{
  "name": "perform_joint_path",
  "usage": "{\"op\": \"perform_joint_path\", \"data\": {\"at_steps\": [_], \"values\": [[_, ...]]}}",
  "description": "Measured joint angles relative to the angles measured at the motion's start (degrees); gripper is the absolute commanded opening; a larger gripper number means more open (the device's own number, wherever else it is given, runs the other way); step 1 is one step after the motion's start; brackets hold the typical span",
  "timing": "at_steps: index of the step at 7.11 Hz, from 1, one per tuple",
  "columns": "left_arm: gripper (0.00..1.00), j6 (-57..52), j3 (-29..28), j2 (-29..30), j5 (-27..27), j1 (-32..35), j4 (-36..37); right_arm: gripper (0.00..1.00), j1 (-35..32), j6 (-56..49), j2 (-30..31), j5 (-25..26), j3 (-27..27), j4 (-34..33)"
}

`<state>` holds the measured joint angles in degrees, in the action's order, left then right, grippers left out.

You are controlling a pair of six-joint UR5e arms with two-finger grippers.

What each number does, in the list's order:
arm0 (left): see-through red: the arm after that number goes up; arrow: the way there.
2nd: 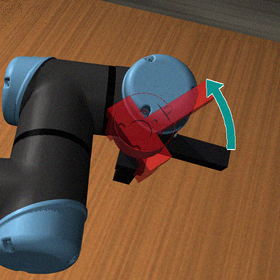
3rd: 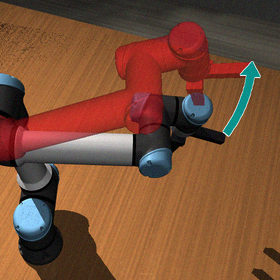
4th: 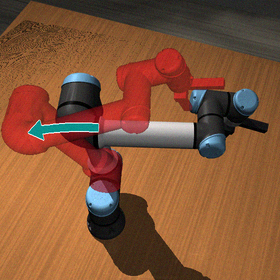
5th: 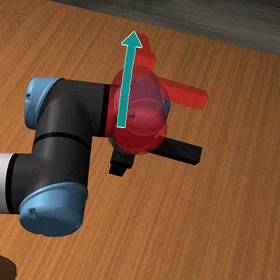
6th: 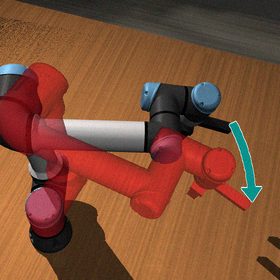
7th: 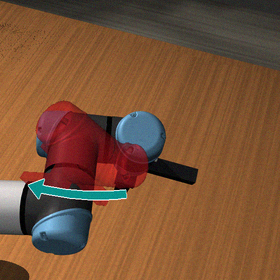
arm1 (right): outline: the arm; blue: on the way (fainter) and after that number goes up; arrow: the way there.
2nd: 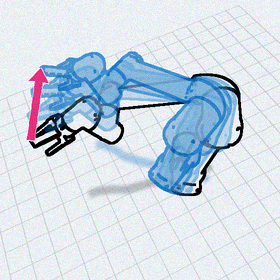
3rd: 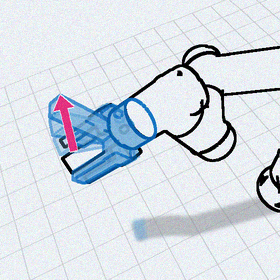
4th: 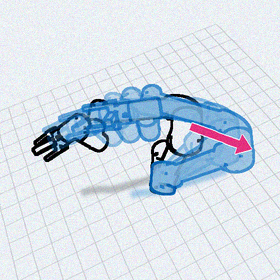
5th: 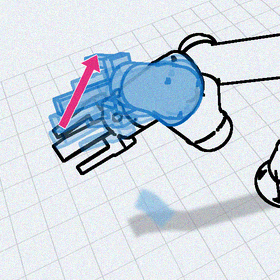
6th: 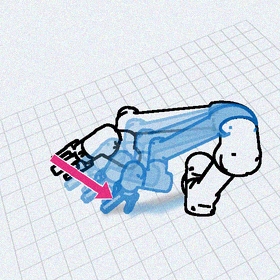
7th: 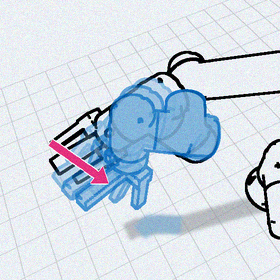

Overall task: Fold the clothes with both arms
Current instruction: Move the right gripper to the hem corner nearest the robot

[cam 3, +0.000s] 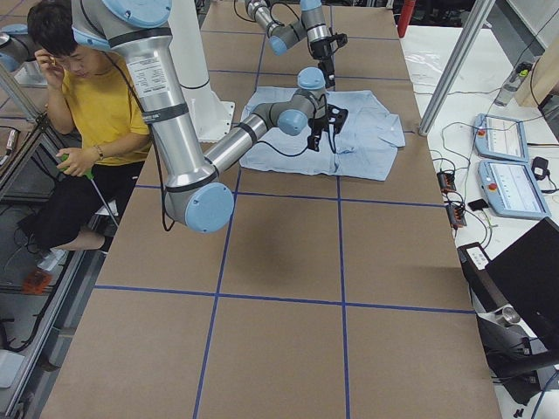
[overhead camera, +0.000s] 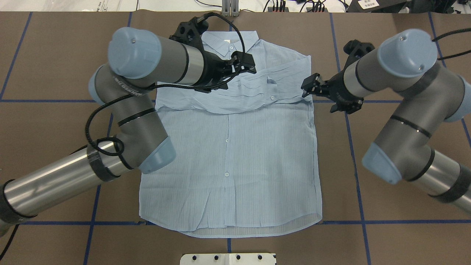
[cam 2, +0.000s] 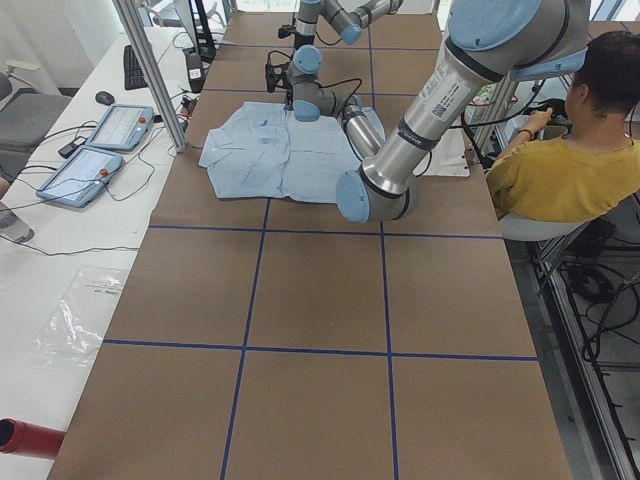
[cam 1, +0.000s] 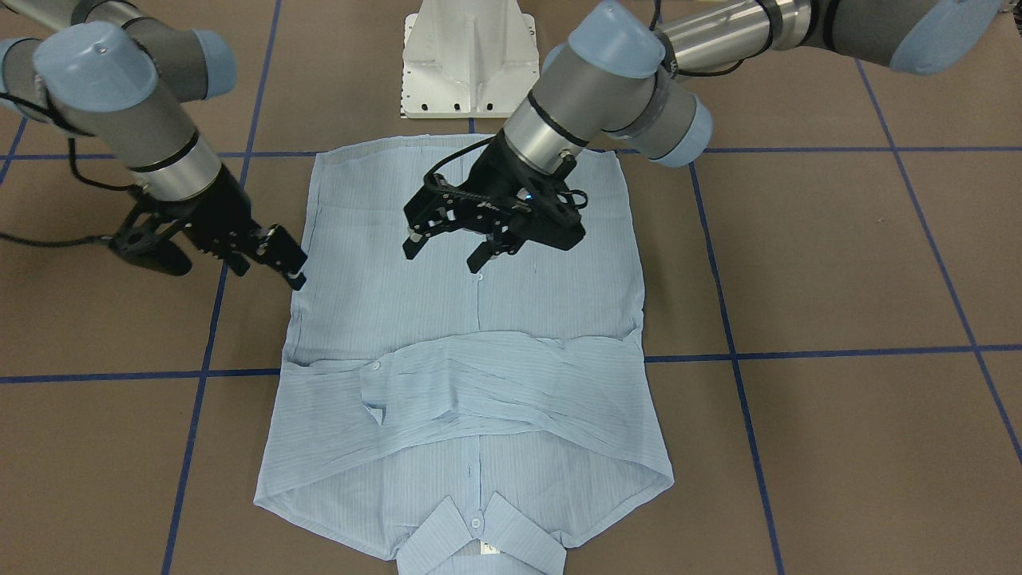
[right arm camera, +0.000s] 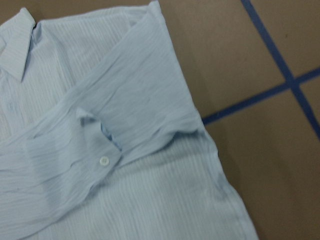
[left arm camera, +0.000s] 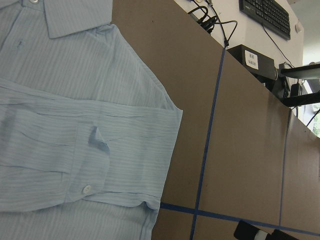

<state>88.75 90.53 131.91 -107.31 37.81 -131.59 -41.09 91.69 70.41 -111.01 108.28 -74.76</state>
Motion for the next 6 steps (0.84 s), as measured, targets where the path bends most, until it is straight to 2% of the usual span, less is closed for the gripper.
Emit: {"op": "perform_joint_path", "data": {"at_steps": [2,4,6], "values": [[0.99,-10.33,6.25,-8.07,-0.99,0.82,4.31,0.92,12.09,13.09,4.97,11.84,7.33,-0.14],[0.99,-18.85,9.07,-12.7,-1.63,1.81,8.8,0.88,21.21,18.44,10.28,21.11,10.1,-0.34],[0.99,-20.62,9.06,-13.75,-1.66,2.0,9.68,0.85,27.3,21.09,13.27,25.85,10.54,-0.55]]}}
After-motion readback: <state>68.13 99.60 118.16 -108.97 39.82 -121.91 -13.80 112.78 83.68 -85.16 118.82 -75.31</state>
